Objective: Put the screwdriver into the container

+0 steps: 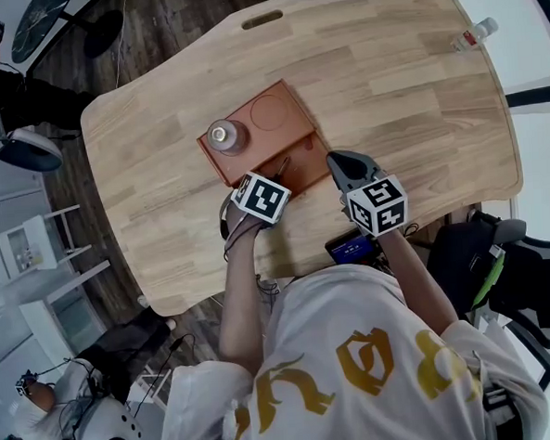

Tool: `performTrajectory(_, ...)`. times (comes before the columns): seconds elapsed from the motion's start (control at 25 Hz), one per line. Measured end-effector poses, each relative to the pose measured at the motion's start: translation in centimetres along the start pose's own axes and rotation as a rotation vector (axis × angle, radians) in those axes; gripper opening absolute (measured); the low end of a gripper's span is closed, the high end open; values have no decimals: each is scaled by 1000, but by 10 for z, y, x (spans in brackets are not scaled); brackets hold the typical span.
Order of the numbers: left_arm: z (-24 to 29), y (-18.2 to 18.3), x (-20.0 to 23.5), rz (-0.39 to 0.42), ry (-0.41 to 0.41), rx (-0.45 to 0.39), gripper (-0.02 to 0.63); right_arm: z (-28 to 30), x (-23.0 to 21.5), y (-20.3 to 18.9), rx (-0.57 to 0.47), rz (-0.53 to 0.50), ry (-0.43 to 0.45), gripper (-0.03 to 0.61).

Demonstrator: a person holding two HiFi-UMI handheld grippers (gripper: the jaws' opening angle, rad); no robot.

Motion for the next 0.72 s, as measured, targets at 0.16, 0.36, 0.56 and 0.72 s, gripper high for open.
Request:
performTrajectory(0.16,3,0,0,6,-1,28,80,0,-1,0,1,3,0,9)
performTrajectory(0.36,6,1,2,9,5,73,80,0,-3,0,-1,7,-1,9)
performTrajectory(0.56,10,1,0,31,14,96,80,-1,-5,-3,2,12,-3,9)
performTrajectory(0.72,12,-3,0,76,24,123,83,-3,-9,1,-19,31,-9,9)
Point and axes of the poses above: the fingertips, and each gripper's own axes: z forward along the fingers, x to its left, y out of its top, the point moved 2 cm from there along -z, backward along the fingers, and after that the axes turned 9 degrees about y, right-handed, at the moved point
